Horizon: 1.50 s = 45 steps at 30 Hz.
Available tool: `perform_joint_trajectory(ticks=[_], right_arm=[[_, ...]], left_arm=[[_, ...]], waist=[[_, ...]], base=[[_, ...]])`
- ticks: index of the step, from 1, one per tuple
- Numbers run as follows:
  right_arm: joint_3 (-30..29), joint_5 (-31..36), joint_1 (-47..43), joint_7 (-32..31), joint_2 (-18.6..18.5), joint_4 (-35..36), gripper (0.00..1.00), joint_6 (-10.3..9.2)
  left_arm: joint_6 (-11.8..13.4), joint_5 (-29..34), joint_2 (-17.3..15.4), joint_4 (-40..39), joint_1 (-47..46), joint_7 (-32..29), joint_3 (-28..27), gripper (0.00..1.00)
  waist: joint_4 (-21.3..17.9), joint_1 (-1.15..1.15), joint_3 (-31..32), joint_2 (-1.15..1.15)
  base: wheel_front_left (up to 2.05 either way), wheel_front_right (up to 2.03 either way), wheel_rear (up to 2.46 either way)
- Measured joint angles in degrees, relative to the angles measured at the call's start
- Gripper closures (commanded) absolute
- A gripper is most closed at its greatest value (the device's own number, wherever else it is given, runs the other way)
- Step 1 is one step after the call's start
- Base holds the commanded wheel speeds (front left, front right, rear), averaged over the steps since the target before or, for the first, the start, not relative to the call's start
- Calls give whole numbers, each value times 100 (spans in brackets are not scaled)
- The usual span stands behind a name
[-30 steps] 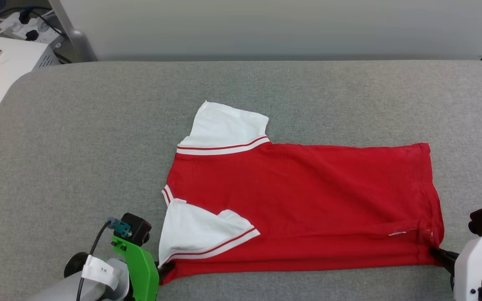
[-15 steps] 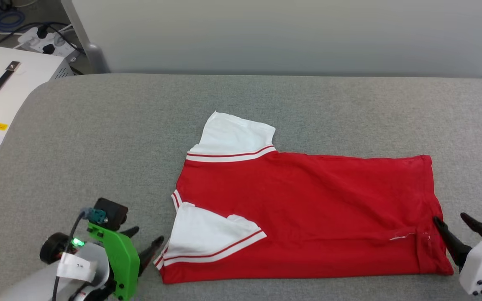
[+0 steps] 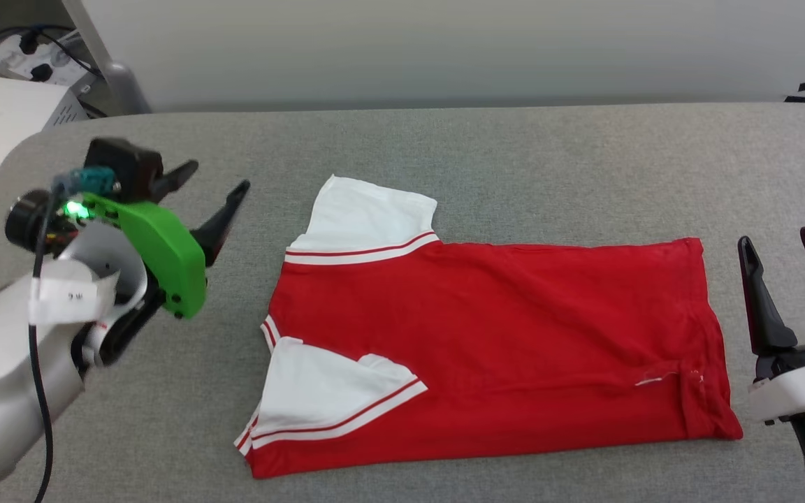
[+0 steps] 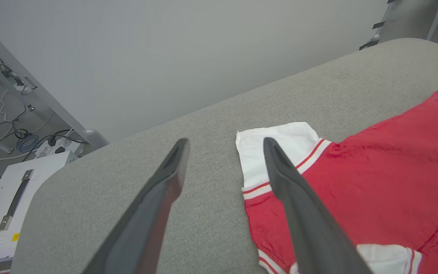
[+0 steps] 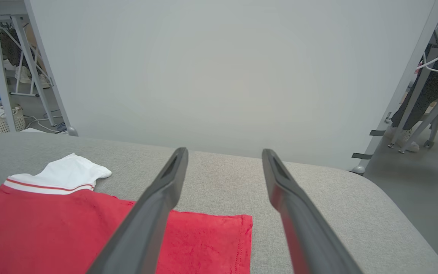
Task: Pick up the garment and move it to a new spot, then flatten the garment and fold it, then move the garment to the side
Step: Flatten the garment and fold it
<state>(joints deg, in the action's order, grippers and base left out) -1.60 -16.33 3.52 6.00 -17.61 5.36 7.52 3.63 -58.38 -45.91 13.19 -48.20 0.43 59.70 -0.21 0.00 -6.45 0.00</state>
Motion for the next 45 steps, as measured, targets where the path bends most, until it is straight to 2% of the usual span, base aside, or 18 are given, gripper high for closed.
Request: perform_joint_trajectory(ticks=[6,10,16,24,29,33,34,35,37,41,45], right_arm=[[75,343,65,136,297,476,0,0],[154,404,200,142,347,511,0,0],[310,398,495,245,419,438,0,0],[532,352,955,433,463,152,0,0],[633,333,1141,545,457,-77,0,0],[616,292,1192,594,417,-181,0,0],[606,292,1196,597,405,-212,0,0],[589,292,1198,614,394,-234,0,0],[560,291,1207,621,370,-259,0,0],[325,250,1352,635,141,-234,0,0],[215,132,1645,444,-293,-188,0,0]], left_arm=[[-414,-107,365,711,-1065,-611,-205,0],[-745,-343,637,1284,-1715,-1581,-130,0],[-951,-620,1011,2008,-2387,-3121,207,0],[-1053,-571,1318,2825,-2959,-3800,500,0],[-1071,-610,1492,3354,-3013,-3954,615,0],[-1090,-601,1475,3411,-3122,-4045,751,0],[-1090,-599,1458,3354,-3143,-4074,799,39],[-1090,-604,1438,3295,-3140,-4075,825,100],[-1090,-633,1423,3211,-3123,-4060,862,100],[-1096,-572,1406,3032,-2946,-3530,1040,100],[-1096,-534,1323,2784,-2771,-2992,1118,100]], waist=[[-165,0,-409,0],[-296,0,-741,0],[-494,0,-1260,0],[-781,-1,-1920,0],[-998,-1,-2345,0],[-1074,0,-2482,0],[-1079,0,-2488,0],[-1077,0,-2481,0],[-1064,0,-2451,0],[-963,0,-2237,0],[-879,0,-2030,0]], base=[[0,0,0],[0,0,0],[0,0,0],[0,0,0],[0,0,0],[0,0,0],[0,0,0],[0,0,0],[0,0,0],[0,0,0],[0,0,0]])
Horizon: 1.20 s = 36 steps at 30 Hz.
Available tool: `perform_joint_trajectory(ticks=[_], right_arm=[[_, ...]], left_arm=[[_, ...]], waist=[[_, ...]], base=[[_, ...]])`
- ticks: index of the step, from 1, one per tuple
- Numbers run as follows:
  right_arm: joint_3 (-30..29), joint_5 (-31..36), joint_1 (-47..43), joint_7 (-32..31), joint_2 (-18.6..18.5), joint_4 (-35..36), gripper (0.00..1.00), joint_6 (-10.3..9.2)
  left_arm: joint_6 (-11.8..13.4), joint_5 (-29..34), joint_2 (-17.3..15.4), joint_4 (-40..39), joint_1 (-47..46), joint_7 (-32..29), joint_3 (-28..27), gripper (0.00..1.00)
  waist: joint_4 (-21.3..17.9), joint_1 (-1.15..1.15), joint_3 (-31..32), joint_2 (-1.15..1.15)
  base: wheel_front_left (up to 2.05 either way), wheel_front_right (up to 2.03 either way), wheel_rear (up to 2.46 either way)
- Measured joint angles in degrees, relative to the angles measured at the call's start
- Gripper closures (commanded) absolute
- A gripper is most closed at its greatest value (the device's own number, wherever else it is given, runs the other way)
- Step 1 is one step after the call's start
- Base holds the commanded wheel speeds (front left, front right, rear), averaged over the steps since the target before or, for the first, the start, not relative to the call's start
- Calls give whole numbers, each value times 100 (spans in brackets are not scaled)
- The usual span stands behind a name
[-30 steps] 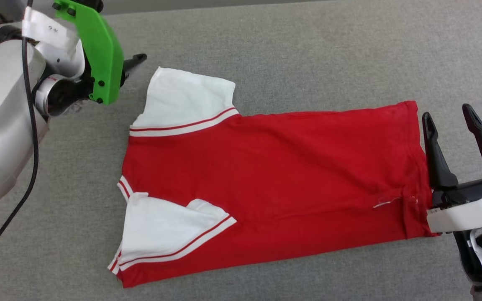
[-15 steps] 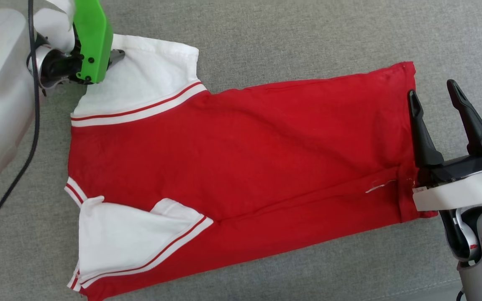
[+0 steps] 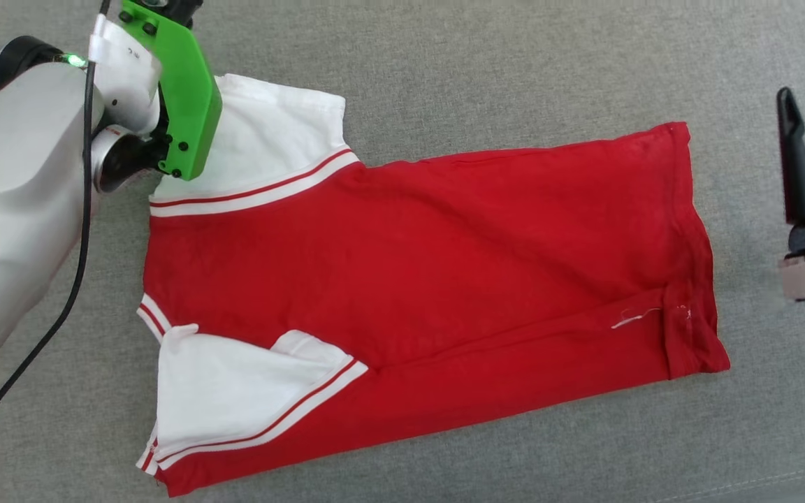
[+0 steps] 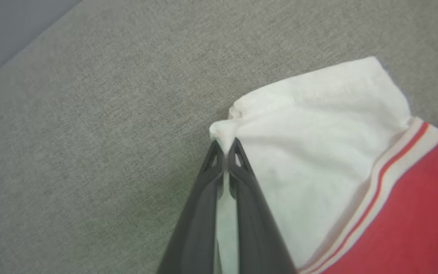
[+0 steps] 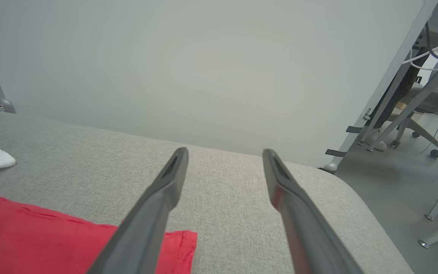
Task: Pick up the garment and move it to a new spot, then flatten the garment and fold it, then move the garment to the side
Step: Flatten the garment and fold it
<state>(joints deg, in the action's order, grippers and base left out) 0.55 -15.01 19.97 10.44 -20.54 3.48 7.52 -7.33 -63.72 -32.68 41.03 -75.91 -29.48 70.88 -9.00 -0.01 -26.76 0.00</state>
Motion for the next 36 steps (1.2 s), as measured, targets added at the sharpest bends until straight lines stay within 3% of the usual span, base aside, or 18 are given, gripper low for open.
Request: perform_joint_trajectory(ticks=[4,12,16,19,26,31,36], right_arm=[[224,-388,359,-777,-672,-83,0,0],[1332,-1789,931,-3381,-1933,-291,0,0],[1771,-2410,1272,-4622,-2186,-572,0,0],[2053,-2586,1591,-5165,-2229,-836,0,0],[2547,-2597,2171,-5493,-2020,-1756,0,0],[2948,-2529,2421,-5227,-1760,-2752,0,-7],[3239,-2670,2520,-5041,-1771,-2997,0,-8]], left_arm=[[0,87,-56,-368,67,485,76,100],[0,166,-55,-956,326,1193,136,100],[0,170,-53,-1185,400,1381,145,100],[0,269,-66,-1280,399,1443,156,100],[0,476,-56,-1458,381,1644,169,100],[0,528,2,-1586,308,1782,170,100],[0,535,-8,-1564,309,1845,172,100]], waist=[[133,0,194,0],[534,0,401,0],[680,0,444,0],[764,0,418,0],[919,0,250,0],[1057,0,38,0],[1095,1,2,0]], base=[[0,0,0],[0,0,0],[0,0,0],[0,0,0],[0,0,0],[0,0,0],[0,0,0]])
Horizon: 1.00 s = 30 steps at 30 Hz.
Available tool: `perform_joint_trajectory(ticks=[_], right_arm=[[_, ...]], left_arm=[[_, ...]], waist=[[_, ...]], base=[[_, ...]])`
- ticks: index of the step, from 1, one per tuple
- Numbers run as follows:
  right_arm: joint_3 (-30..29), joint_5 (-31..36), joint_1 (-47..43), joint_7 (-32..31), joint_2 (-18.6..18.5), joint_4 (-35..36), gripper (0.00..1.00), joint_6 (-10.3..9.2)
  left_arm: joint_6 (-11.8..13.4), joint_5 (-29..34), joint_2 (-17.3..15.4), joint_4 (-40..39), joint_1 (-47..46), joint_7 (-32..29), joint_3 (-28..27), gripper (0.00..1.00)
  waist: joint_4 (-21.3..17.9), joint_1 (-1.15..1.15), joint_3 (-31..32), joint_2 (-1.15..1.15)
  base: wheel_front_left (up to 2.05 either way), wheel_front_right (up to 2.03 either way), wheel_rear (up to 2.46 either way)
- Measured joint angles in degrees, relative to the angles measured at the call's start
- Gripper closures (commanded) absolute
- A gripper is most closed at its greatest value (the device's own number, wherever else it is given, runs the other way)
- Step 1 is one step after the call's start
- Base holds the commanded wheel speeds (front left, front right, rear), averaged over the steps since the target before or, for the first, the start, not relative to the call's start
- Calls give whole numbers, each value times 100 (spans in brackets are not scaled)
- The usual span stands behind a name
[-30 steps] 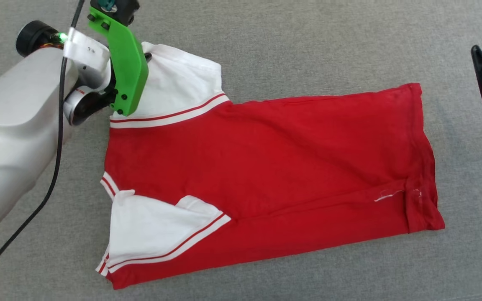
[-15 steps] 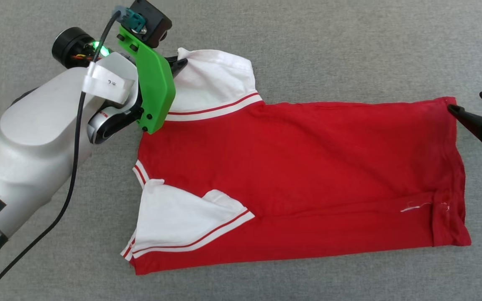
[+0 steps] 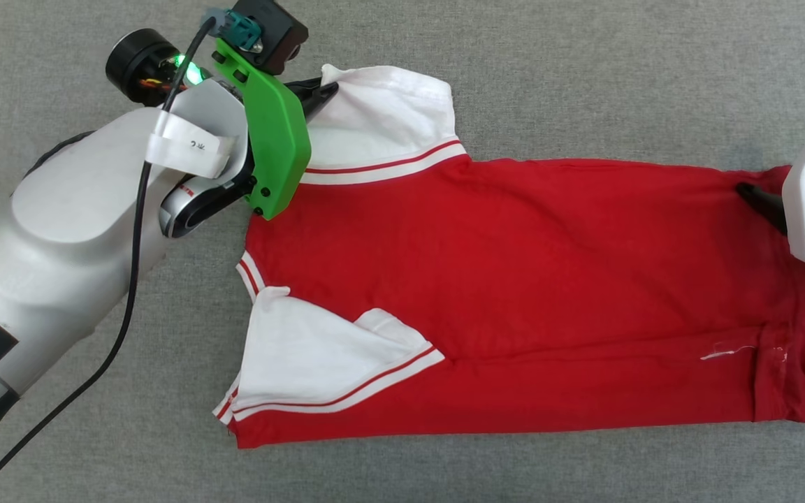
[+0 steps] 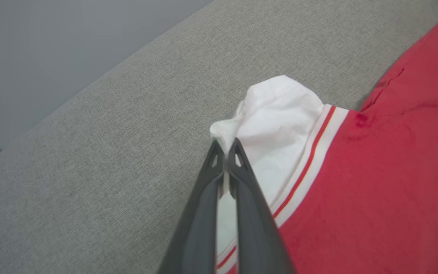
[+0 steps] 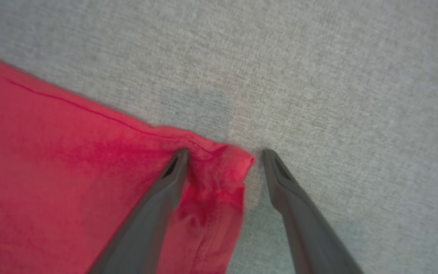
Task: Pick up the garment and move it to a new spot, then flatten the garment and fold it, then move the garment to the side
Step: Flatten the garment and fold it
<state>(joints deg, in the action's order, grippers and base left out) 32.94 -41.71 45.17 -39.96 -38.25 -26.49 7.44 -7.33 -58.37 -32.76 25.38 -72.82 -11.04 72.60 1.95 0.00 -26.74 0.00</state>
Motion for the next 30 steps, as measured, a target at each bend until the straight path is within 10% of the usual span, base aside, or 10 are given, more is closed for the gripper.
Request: perform_joint_trajectory(ticks=[1,2,3,13,30], right_arm=[[46,-40,19,68,-2,-43,0,0],[89,-54,30,155,-4,-78,87,0],[131,-65,40,283,-3,-123,100,0],[345,-244,-144,1736,18,-198,100,9],[380,-549,-1833,3088,-188,59,100,8]], left_arm=[[0,0,-7,7,1,21,1,100],[0,-1,-15,13,1,41,1,100],[0,-1,-27,23,5,51,0,100],[12,-44,-213,51,358,361,-8,100],[770,-129,-1037,-1321,2281,616,44,100]], waist=[[-8,0,15,0],[-17,0,33,0],[-32,0,60,0],[-127,0,512,0],[-48,0,1830,0]], base=[[0,0,0],[0,0,0],[0,0,0],[0,0,0],[0,0,0]])
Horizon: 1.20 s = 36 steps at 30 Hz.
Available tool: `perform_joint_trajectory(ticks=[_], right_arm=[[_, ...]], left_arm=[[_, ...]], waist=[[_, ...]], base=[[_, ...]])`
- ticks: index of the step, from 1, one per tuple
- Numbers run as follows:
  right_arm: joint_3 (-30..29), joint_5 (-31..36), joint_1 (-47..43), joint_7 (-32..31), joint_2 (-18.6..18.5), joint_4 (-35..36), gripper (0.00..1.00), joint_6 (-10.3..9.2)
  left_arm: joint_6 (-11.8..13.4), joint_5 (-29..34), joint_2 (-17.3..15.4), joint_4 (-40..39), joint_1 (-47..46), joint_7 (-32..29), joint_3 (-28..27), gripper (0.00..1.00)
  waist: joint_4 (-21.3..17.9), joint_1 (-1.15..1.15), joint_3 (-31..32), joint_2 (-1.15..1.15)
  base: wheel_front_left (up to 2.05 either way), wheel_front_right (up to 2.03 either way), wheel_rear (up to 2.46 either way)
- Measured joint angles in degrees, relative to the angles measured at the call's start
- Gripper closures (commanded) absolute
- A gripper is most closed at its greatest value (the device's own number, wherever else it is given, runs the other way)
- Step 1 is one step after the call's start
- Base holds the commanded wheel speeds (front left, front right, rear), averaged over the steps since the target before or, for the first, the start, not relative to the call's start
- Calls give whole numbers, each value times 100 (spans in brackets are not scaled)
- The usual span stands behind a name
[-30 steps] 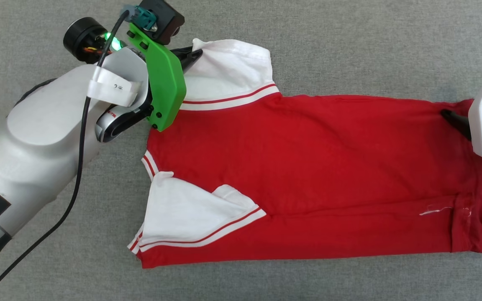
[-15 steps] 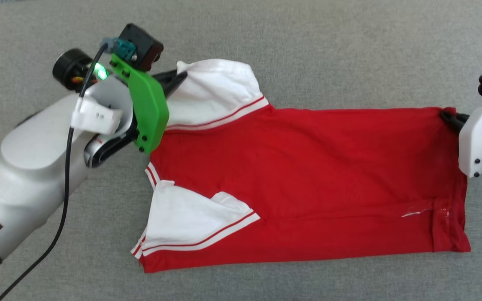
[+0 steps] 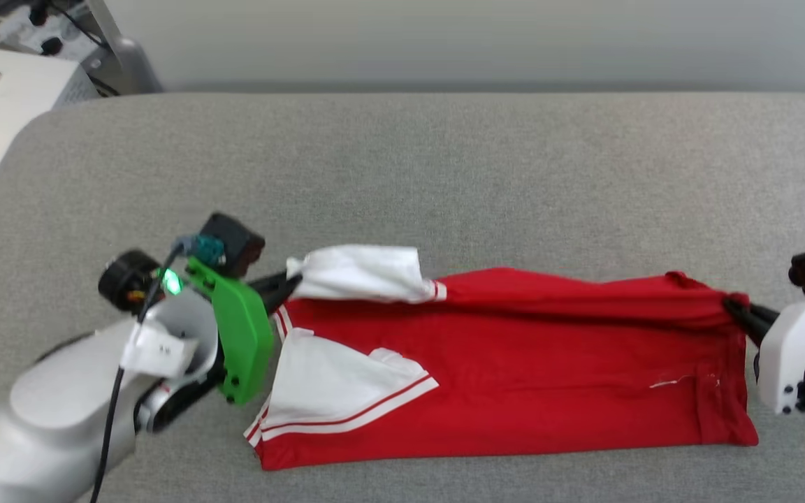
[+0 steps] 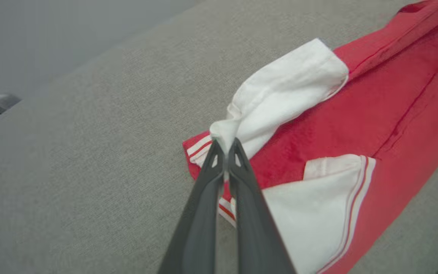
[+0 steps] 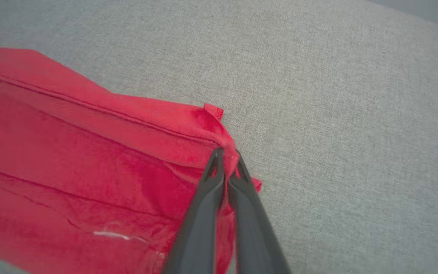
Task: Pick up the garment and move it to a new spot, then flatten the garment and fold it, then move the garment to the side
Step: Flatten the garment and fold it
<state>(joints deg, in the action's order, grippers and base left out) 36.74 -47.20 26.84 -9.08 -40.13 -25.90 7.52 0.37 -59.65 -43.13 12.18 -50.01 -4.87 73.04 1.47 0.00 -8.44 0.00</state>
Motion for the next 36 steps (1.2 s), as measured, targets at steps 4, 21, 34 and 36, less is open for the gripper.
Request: perform_joint_trajectory(ticks=[4,21,34,36], right_arm=[[-36,-102,-406,29,-9,114,100,0],[-226,-216,-1222,-69,261,62,0,0],[-1194,-203,-1411,93,-213,1223,0,0],[-1341,-201,-1411,-107,-350,1378,0,0]], left_arm=[[191,-55,-178,-347,533,-21,19,100],[550,-114,-68,-355,1855,37,40,71],[1685,99,-44,-405,2323,1768,-700,0],[1897,180,-33,-477,2387,1876,-883,0]], waist=[[33,0,222,0],[75,0,160,0],[115,0,468,0],[146,0,481,0]], base=[[0,0,0],[0,0,0],[0,0,0],[0,0,0]])
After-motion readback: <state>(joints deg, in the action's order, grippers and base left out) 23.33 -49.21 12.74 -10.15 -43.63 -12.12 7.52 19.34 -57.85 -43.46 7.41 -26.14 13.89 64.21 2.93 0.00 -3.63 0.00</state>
